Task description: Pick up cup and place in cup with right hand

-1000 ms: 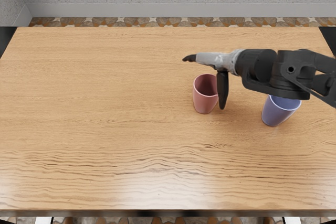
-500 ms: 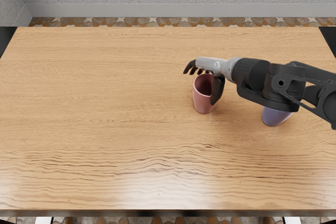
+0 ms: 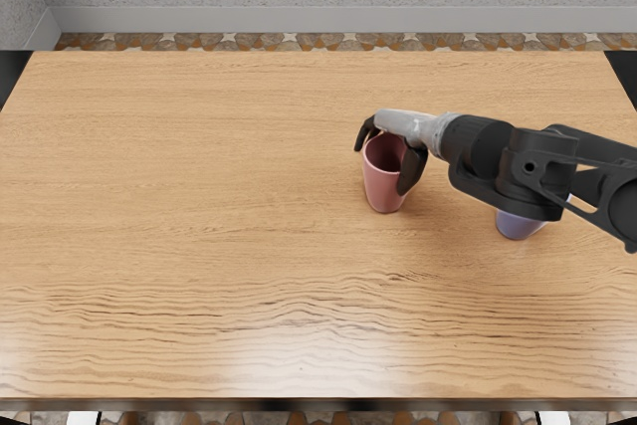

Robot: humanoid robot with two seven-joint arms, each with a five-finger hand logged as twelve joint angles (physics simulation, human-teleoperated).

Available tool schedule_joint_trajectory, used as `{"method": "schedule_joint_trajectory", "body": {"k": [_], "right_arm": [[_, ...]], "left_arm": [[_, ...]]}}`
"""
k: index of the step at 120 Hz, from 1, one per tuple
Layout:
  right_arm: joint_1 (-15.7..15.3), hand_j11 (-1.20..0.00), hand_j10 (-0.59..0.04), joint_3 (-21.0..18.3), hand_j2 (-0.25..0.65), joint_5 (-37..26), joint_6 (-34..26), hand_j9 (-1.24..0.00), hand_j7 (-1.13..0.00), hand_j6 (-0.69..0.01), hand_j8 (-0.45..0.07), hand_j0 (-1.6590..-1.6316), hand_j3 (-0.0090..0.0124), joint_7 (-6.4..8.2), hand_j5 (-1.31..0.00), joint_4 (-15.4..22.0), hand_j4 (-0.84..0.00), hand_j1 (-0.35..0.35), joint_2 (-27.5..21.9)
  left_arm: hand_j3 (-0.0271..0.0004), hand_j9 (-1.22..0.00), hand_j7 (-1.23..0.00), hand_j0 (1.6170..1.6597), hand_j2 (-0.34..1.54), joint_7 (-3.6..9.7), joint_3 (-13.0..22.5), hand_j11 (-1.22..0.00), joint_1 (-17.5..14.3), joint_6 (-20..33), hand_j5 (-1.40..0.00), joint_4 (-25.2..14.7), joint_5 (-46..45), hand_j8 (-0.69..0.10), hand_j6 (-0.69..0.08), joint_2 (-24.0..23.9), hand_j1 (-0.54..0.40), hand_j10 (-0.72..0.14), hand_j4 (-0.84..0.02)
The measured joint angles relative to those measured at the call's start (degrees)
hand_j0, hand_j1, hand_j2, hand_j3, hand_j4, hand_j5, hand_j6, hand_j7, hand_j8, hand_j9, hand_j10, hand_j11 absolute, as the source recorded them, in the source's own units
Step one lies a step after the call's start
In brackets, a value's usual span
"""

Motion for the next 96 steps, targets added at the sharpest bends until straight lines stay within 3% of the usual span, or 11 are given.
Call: {"method": "schedule_joint_trajectory", "body": {"k": [14,22,32,71,80,83,91,96], "right_arm": [[0.1,-0.62,-0.362,1.5,0.049,1.4,0.4,-0.62,-0.60,-0.279,-0.250,-1.6551,0.0001,0.01,-0.62,0.9,-0.442,0.109,-1.0],[0.3,-0.63,-0.357,2.0,0.034,2.2,0.5,-0.63,-0.61,-0.282,-0.249,-1.6546,-0.0009,0.01,-0.63,2.5,-0.448,0.104,-2.5],[0.4,-0.63,-0.357,3.7,0.037,3.2,1.5,-0.64,-0.62,-0.278,-0.253,-1.6545,0.0002,0.02,-0.64,4.6,-0.452,0.100,-4.9],[0.5,-0.63,-0.368,15.1,0.006,10.7,13.3,-0.64,-0.62,-0.296,-0.262,-1.6546,-0.0001,-0.01,-0.64,12.0,-0.463,0.083,-16.0],[0.5,-0.64,-0.359,16.8,0.034,12.6,16.2,-0.64,-0.62,-0.288,-0.256,-1.6553,0.0010,-0.01,-0.64,13.0,-0.457,0.095,-18.2],[0.5,-0.64,-0.359,17.5,0.007,13.4,17.1,-0.64,-0.62,-0.291,-0.254,-1.6550,-0.0002,-0.01,-0.65,13.2,-0.456,0.088,-18.9],[0.4,-0.63,-0.374,19.6,-0.053,16.0,20.5,-0.64,-0.62,-0.316,-0.270,-1.6543,0.0001,-0.01,-0.64,13.5,-0.457,0.052,-20.9],[0.4,-0.63,-0.381,21.0,-0.019,17.9,22.5,-0.64,-0.62,-0.334,-0.278,-1.6547,0.0002,-0.01,-0.64,13.6,-0.455,0.059,-22.4]], "left_arm": [[0.0000,0.00,0.00,1.6581,0.00,0.00,0.0,0.00,0.0,0.0,0.00,0.0,0.0,0.000,0.000,0.0,0.349,0.000,0.000],[0.0000,0.00,0.00,1.6581,0.00,0.00,0.0,0.00,0.0,0.0,0.00,0.0,0.0,0.000,0.000,0.0,0.349,0.000,0.000],[0.0000,0.00,0.00,1.6581,0.00,0.00,0.0,0.00,0.0,0.0,0.00,0.0,0.0,0.000,0.000,0.0,0.349,0.000,0.000],[0.0000,0.00,0.00,1.6581,0.00,0.00,0.0,0.00,0.0,0.0,0.00,0.0,0.0,0.000,0.000,0.0,0.349,0.000,0.000],[0.0001,0.00,0.00,1.6581,0.00,0.00,0.0,0.00,0.0,0.0,0.00,0.0,0.0,0.000,0.000,0.0,0.349,0.000,0.000],[0.0001,0.00,0.00,1.6581,0.00,0.00,0.0,0.00,0.0,0.0,0.00,0.0,0.0,0.000,0.000,0.0,0.349,0.000,0.000],[0.0001,0.00,0.00,1.6581,0.00,0.00,0.0,0.00,0.0,0.0,0.00,0.0,0.0,0.000,0.000,0.0,0.349,0.000,0.000],[0.0001,0.00,0.00,1.6581,0.00,0.00,0.0,0.00,0.0,0.0,0.00,0.0,0.0,0.000,0.000,0.0,0.349,0.000,0.000]]}}
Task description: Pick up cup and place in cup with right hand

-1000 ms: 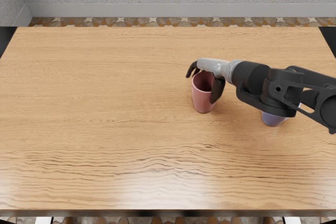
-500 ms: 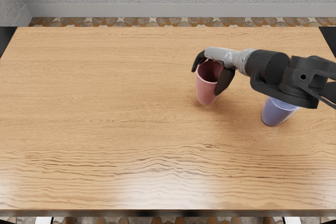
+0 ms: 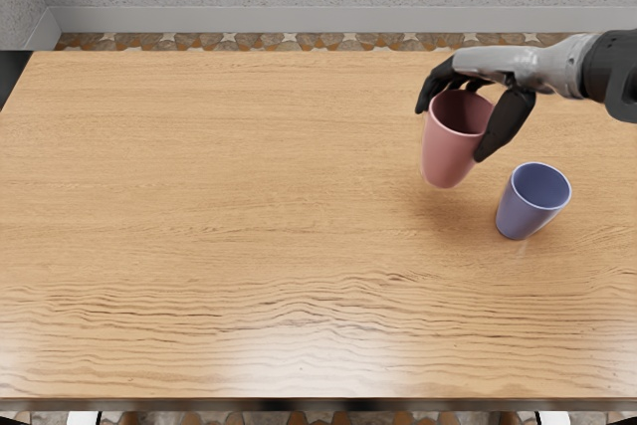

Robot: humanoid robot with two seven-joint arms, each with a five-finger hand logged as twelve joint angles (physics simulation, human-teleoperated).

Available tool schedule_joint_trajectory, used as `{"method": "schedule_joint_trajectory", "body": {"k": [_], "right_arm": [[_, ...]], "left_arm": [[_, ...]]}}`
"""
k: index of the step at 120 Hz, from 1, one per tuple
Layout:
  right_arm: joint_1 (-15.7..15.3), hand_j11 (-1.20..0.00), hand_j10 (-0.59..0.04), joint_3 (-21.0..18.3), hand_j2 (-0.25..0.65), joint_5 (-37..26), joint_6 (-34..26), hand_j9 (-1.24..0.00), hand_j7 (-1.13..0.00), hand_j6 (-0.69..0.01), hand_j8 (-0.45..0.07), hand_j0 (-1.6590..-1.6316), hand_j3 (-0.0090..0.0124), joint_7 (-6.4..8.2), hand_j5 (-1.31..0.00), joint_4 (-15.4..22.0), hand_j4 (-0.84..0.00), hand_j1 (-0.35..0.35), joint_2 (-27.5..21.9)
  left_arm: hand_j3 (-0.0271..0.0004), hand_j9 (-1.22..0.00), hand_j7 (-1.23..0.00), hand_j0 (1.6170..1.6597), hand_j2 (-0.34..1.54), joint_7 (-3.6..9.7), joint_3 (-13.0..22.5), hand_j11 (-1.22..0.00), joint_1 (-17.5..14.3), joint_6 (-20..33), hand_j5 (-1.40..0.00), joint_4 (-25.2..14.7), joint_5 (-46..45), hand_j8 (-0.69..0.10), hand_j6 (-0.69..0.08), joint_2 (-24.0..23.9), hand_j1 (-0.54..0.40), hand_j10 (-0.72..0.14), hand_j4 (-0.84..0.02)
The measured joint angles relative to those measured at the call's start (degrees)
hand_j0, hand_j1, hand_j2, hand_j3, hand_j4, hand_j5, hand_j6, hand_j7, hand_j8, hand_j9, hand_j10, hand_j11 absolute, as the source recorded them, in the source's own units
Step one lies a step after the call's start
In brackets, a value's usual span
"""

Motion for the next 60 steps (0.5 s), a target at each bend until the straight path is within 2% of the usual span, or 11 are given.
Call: {"method": "schedule_joint_trajectory", "body": {"k": [6,10,13,17,31,32,39,44,60], "right_arm": [[0.0,-0.63,-0.380,1.5,-0.045,1.9,1.6,-0.64,-0.62,-0.335,-0.278,-1.6545,-0.0002,0.00,-0.64,0.1,-0.452,0.045,-1.8],[0.0,-0.63,-0.385,2.3,-0.030,3.2,2.4,-0.63,-0.62,-0.340,-0.282,-1.6548,0.0006,0.00,-0.64,0.1,-0.450,0.051,-3.1],[0.0,-0.63,-0.385,2.9,-0.041,3.9,2.8,-0.63,-0.62,-0.341,-0.283,-1.6547,0.0004,0.00,-0.64,0.1,-0.449,0.046,-4.1],[0.0,-0.63,-0.380,3.5,-0.011,4.7,3.2,-0.63,-0.62,-0.338,-0.278,-1.6552,0.0008,0.00,-0.64,0.1,-0.446,0.060,-5.4],[-0.1,-0.63,-0.373,5.6,-0.033,6.0,4.0,-0.64,-0.61,-0.341,-0.277,-1.6556,0.0014,0.00,-0.65,0.1,-0.440,0.050,-8.8],[-0.1,-0.63,-0.373,5.7,-0.056,6.0,4.0,-0.64,-0.61,-0.341,-0.275,-1.6553,0.0005,0.00,-0.65,0.1,-0.440,0.040,-9.0],[-0.1,-0.63,-0.379,6.2,-0.024,6.3,4.2,-0.63,-0.61,-0.350,-0.282,-1.6558,0.0012,0.00,-0.65,0.1,-0.439,0.050,-10.1],[-0.2,-0.63,-0.373,6.3,0.000,6.5,4.2,-0.63,-0.61,-0.346,-0.280,-1.6562,0.0007,0.01,-0.64,0.1,-0.440,0.062,-10.8],[-1.1,-0.63,-0.353,6.2,0.002,7.2,4.2,-0.63,-0.61,-0.325,-0.261,-1.6562,0.0001,0.01,-0.63,0.0,-0.447,0.083,-12.5]], "left_arm": [[0.0001,0.00,0.00,1.6581,0.00,0.00,0.0,0.00,0.0,0.0,0.00,0.0,0.0,0.000,0.000,0.0,0.349,0.000,0.000],[0.0001,0.00,0.00,1.6581,0.00,0.00,0.0,0.00,0.0,0.0,0.00,0.0,0.0,0.000,0.000,0.0,0.349,0.000,0.000],[0.0001,0.00,0.00,1.6581,0.00,0.00,0.0,0.00,0.0,0.0,0.00,0.0,0.0,0.000,0.000,0.0,0.349,0.000,0.000],[0.0001,0.00,0.00,1.6581,0.00,0.00,0.0,0.00,0.0,0.0,0.00,0.0,0.0,0.000,0.000,0.0,0.349,0.000,0.000],[0.0001,0.00,0.00,1.6581,0.00,0.00,0.0,0.00,0.0,0.0,0.00,0.0,0.0,0.000,0.000,0.0,0.349,0.000,0.000],[0.0001,0.00,0.00,1.6581,0.00,0.00,0.0,0.00,0.0,0.0,0.00,0.0,0.0,0.000,0.000,0.0,0.349,0.000,0.000],[0.0001,0.00,0.00,1.6581,0.00,0.00,0.0,0.00,0.0,0.0,0.00,0.0,0.0,0.000,0.000,0.0,0.349,0.000,0.000],[0.0001,0.00,0.00,1.6581,0.00,0.00,0.0,0.00,0.0,0.0,0.00,0.0,0.0,0.000,0.000,0.0,0.349,0.000,0.000],[0.0000,0.00,0.00,1.6581,0.00,0.00,0.0,0.00,0.0,0.0,0.00,0.0,0.0,0.000,0.000,0.0,0.349,0.000,0.000]]}}
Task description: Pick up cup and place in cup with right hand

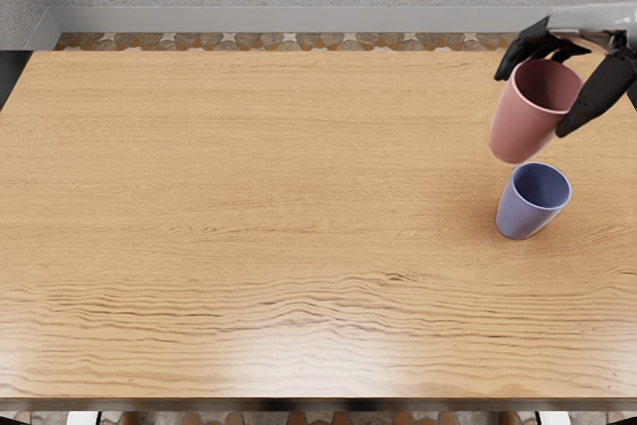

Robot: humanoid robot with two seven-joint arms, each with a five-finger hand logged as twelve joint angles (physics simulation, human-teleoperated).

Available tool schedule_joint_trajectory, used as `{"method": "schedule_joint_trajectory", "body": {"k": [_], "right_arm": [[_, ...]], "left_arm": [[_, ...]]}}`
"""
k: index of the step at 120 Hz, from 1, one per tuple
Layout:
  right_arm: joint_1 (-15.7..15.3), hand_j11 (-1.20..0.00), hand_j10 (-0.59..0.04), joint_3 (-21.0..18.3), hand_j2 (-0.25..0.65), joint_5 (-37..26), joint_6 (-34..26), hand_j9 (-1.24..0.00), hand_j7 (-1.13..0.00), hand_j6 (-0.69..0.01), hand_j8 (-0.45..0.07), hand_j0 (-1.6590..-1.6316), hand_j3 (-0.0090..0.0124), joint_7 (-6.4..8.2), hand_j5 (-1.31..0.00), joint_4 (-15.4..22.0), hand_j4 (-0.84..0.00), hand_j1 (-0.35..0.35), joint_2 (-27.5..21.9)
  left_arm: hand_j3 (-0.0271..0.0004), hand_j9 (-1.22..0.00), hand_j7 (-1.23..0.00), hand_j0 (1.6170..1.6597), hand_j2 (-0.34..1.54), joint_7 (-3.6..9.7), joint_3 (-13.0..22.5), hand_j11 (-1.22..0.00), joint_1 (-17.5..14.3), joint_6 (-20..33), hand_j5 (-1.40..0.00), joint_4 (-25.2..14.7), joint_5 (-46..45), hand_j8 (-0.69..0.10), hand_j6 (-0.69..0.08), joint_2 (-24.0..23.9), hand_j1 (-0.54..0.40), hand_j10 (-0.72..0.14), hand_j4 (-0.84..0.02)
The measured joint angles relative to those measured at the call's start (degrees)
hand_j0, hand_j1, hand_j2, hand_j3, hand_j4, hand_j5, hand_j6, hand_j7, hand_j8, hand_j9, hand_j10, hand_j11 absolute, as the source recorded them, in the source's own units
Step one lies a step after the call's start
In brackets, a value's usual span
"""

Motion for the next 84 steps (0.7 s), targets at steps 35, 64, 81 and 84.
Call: {"method": "schedule_joint_trajectory", "body": {"k": [35,64,81,84], "right_arm": [[-2.9,-0.60,-0.364,-0.4,0.006,0.2,0.0,-0.60,-0.58,-0.334,-0.274,-1.6565,0.0004,0.00,-0.60,-1.6,-0.436,0.085,-2.1],[-3.5,-0.55,-0.383,-1.3,0.010,-0.1,0.0,-0.56,-0.54,-0.353,-0.295,-1.6574,0.0002,0.00,-0.55,-4.0,-0.413,0.086,-2.0],[-3.6,-0.55,-0.385,-1.8,0.016,-1.2,0.0,-0.55,-0.54,-0.355,-0.297,-1.6577,0.0001,0.01,-0.55,-6.5,-0.408,0.089,0.1],[-3.6,-0.55,-0.385,-1.8,0.015,-1.7,0.0,-0.55,-0.54,-0.354,-0.297,-1.6577,0.0002,0.01,-0.54,-7.0,-0.408,0.089,0.6]], "left_arm": [[0.0000,0.00,0.00,1.6581,0.00,0.00,0.0,0.00,0.0,0.0,0.00,0.0,0.0,0.000,0.000,0.0,0.349,0.000,0.000],[-0.0001,0.00,0.00,1.6581,0.00,0.00,0.0,0.00,0.0,0.0,0.00,0.0,0.0,0.000,0.000,0.0,0.349,0.000,0.000],[-0.0001,0.00,0.00,1.6581,0.00,0.00,0.0,0.00,0.0,0.0,0.00,0.0,0.0,0.000,0.000,0.0,0.349,0.000,0.000],[-0.0001,0.00,0.00,1.6581,0.00,0.00,0.0,0.00,0.0,0.0,0.00,0.0,0.0,0.000,0.000,0.0,0.349,0.000,0.000]]}}
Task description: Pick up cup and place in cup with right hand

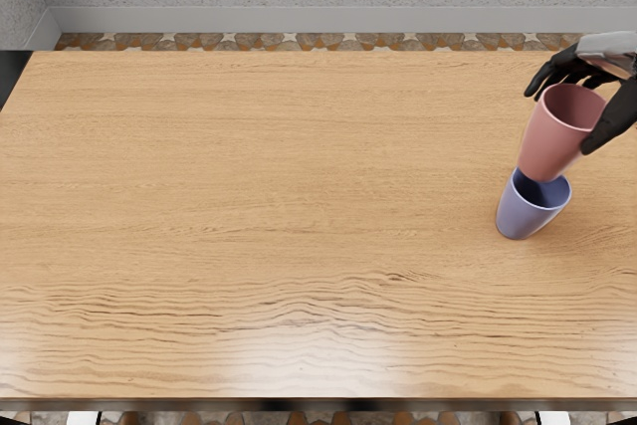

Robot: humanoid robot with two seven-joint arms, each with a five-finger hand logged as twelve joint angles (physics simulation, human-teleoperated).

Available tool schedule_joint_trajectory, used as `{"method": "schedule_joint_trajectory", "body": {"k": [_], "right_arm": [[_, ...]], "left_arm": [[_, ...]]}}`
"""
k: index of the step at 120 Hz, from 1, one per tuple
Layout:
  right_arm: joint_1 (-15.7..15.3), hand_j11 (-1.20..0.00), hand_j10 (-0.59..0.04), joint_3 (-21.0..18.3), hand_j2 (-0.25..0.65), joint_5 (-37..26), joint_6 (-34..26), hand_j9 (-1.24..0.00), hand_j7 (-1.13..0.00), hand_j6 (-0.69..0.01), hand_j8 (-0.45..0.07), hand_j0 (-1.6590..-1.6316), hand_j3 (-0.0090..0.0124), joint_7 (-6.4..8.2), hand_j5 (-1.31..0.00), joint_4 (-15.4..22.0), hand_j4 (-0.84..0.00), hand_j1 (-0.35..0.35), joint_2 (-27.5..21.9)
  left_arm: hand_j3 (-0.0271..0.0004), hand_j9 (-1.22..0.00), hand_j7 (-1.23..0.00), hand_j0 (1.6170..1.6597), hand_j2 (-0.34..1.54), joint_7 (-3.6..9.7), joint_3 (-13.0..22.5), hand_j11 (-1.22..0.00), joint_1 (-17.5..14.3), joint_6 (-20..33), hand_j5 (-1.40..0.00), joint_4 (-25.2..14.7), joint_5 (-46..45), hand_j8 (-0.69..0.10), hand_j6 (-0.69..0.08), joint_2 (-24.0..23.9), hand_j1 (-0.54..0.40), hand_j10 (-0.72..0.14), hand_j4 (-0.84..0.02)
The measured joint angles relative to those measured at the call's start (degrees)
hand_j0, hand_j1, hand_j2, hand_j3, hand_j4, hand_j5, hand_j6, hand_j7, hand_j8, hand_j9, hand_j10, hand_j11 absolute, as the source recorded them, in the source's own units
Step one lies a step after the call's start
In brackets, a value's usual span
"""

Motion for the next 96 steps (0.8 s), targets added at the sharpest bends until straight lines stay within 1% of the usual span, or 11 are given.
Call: {"method": "schedule_joint_trajectory", "body": {"k": [10,23,36,46,58,65,67,73,79,85,96], "right_arm": [[0.0,-0.54,-0.387,-0.1,0.006,-1.1,0.0,-0.54,-0.54,-0.354,-0.298,-1.6575,-0.0001,0.00,-0.54,-1.1,-0.409,0.087,0.7],[-0.5,-0.54,-0.389,-0.8,0.007,-1.7,0.0,-0.54,-0.53,-0.358,-0.302,-1.6576,0.0005,0.00,-0.54,-1.7,-0.410,0.085,0.8],[-0.8,-0.54,-0.389,-1.1,0.022,-1.9,0.0,-0.54,-0.53,-0.360,-0.303,-1.6580,0.0006,0.00,-0.54,-1.8,-0.409,0.090,1.1],[-0.9,-0.54,-0.390,-0.9,0.020,-1.8,0.0,-0.54,-0.53,-0.362,-0.305,-1.6580,0.0005,0.01,-0.54,-1.4,-0.410,0.086,1.2],[-0.9,-0.55,-0.389,-0.8,0.014,-1.5,0.0,-0.55,-0.54,-0.360,-0.301,-1.6576,-0.0002,0.00,-0.54,-0.7,-0.412,0.085,1.0],[-1.0,-0.55,-0.390,-0.9,0.022,-1.4,0.0,-0.55,-0.54,-0.360,-0.301,-1.6576,0.0000,0.00,-0.54,-0.5,-0.413,0.087,0.6],[-1.0,-0.55,-0.391,-0.9,0.023,-1.4,0.0,-0.55,-0.54,-0.363,-0.301,-1.6576,-0.0002,0.00,-0.54,-0.4,-0.413,0.088,0.5],[-1.1,-0.55,-0.391,-1.0,0.030,-1.3,0.0,-0.55,-0.54,-0.362,-0.301,-1.6577,0.0003,0.00,-0.54,-0.2,-0.414,0.090,0.0],[-1.2,-0.55,-0.391,-1.1,0.011,-1.3,0.0,-0.55,-0.54,-0.363,-0.302,-1.6574,0.0003,0.00,-0.55,-0.1,-0.413,0.084,-0.4],[-1.3,-0.55,-0.393,-1.1,0.006,-1.3,0.0,-0.55,-0.54,-0.367,-0.306,-1.6574,0.0008,0.00,-0.55,0.2,-0.414,0.079,-0.6],[-1.6,-0.55,-0.393,-1.2,0.023,-1.1,0.0,-0.56,-0.54,-0.368,-0.304,-1.6577,0.0004,0.00,-0.55,1.0,-0.413,0.085,-0.8]], "left_arm": [[-0.0001,0.00,0.00,1.6581,0.00,0.00,0.0,0.00,0.0,0.0,0.00,0.0,0.0,0.000,0.000,0.0,0.349,0.000,0.000],[-0.0001,0.00,0.00,1.6581,0.00,0.00,0.0,0.00,0.0,0.0,0.00,0.0,0.0,0.000,0.000,0.0,0.349,0.000,0.000],[-0.0001,0.00,0.00,1.6581,0.00,0.00,0.0,0.00,0.0,0.0,0.00,0.0,0.0,0.000,0.000,0.0,0.349,0.000,0.000],[-0.0001,0.00,0.00,1.6581,0.00,0.00,0.0,0.00,0.0,0.0,0.00,0.0,0.0,0.000,0.000,0.0,0.349,0.000,0.000],[-0.0001,0.00,0.00,1.6581,0.00,0.00,0.0,0.00,0.0,0.0,0.00,0.0,0.0,0.000,0.000,0.0,0.349,0.000,0.000],[-0.0001,0.00,0.00,1.6581,0.00,0.00,0.0,0.00,0.0,0.0,0.00,0.0,0.0,0.000,0.000,0.0,0.349,0.000,0.000],[-0.0001,0.00,0.00,1.6581,0.00,0.00,0.0,0.00,0.0,0.0,0.00,0.0,0.0,0.000,0.000,0.0,0.349,0.000,0.000],[-0.0001,0.00,0.00,1.6581,0.00,0.00,0.0,0.00,0.0,0.0,0.00,0.0,0.0,0.000,0.000,0.0,0.349,0.000,0.000],[-0.0001,0.00,0.00,1.6581,0.00,0.00,0.0,0.00,0.0,0.0,0.00,0.0,0.0,0.000,0.000,0.0,0.349,0.000,0.000],[-0.0001,0.00,0.00,1.6581,0.00,0.00,0.0,0.00,0.0,0.0,0.00,0.0,0.0,0.000,0.000,0.0,0.349,0.000,0.000],[-0.0001,0.00,0.00,1.6581,0.00,0.00,0.0,0.00,0.0,0.0,0.00,0.0,0.0,0.000,0.000,0.0,0.349,0.000,0.000]]}}
